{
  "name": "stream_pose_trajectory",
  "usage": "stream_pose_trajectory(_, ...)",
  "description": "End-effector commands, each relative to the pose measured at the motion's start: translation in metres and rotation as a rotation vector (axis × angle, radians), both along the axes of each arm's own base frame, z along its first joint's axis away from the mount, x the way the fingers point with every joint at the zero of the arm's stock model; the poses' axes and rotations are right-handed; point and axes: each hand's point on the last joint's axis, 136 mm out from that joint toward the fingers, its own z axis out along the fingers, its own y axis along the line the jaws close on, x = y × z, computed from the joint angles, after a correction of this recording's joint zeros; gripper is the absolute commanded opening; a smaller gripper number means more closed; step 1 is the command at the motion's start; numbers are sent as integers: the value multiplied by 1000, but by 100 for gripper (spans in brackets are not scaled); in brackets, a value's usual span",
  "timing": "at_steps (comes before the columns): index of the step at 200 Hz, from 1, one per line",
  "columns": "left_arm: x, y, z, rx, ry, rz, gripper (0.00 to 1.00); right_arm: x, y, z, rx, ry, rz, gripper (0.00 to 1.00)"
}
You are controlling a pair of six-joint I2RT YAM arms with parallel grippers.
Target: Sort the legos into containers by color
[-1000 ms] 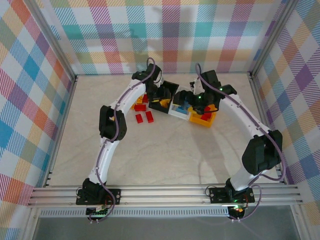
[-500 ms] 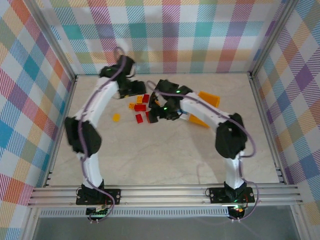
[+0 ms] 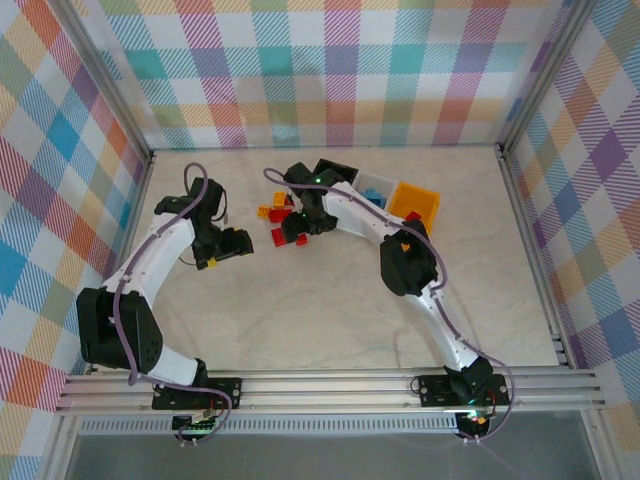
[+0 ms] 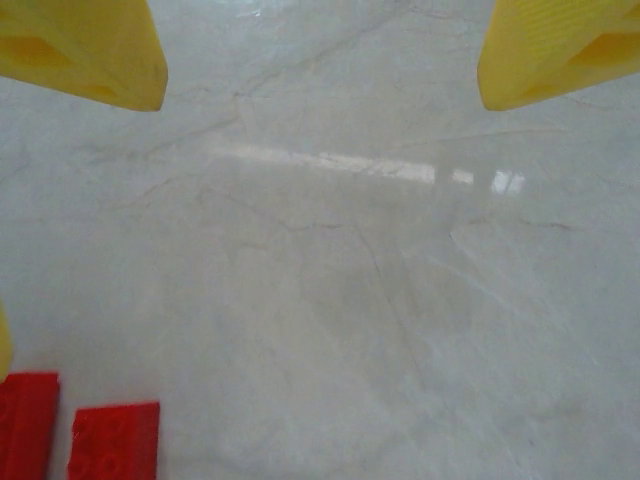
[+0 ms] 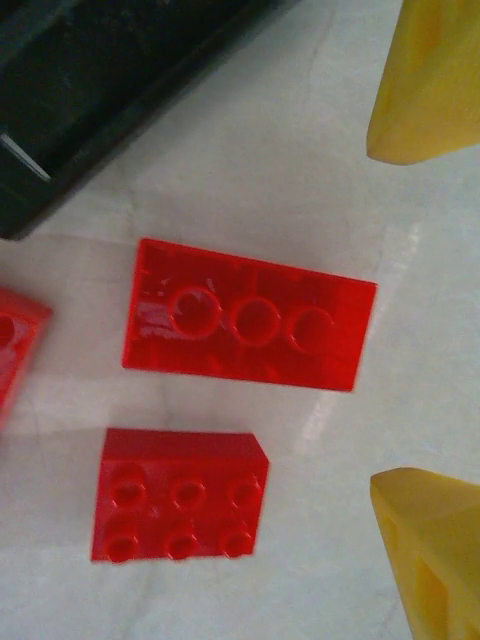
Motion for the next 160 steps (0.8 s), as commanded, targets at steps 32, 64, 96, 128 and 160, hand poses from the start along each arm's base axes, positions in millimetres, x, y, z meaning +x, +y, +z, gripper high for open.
stream_pose_trajectory(32,0,6,7,-30,-39,-3,83,6,0,-23,-43,13,6,67)
stream_pose_trajectory(64,-1,10,6,-41,-28,5,83,13,-1,-30,-59,-17,-1,60)
stream_pose_trajectory(96,-2,11,6,-42,-19,3,84,19,1,-38,-66,-39,12,51)
stream_pose_trajectory(128,-3,12,3,-44,-2,5,85,22,7,-41,-60,-64,40,48)
stream_pose_trajectory(160,-1,12,2,-43,-3,10,85,18,4,-32,-63,-60,45,37)
